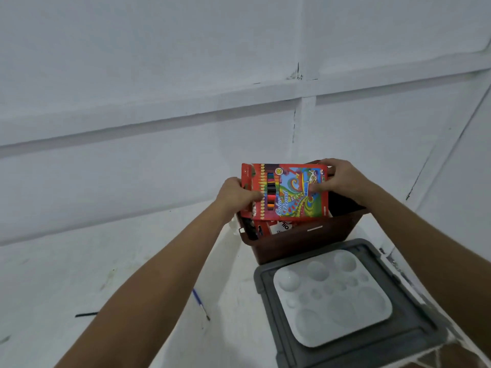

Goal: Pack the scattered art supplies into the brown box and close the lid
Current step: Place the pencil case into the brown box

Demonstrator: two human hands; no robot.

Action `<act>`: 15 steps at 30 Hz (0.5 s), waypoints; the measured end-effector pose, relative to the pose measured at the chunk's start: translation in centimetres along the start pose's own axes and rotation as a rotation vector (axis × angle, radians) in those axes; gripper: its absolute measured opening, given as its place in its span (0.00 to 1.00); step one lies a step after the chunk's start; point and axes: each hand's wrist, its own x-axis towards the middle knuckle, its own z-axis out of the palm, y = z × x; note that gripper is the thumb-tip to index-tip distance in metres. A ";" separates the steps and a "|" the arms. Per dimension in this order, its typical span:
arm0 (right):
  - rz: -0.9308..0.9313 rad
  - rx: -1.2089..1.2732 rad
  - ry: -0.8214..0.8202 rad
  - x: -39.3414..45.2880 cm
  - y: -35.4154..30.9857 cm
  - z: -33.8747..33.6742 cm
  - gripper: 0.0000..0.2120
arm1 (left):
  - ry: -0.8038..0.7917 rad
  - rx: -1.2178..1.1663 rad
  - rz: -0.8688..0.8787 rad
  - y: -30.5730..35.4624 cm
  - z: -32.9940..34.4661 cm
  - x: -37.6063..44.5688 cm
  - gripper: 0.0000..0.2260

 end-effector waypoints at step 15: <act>0.064 -0.570 -0.029 2.0 3.5 1.8 0.44 | -0.163 0.781 -0.034 1.2 5.5 -0.7 0.32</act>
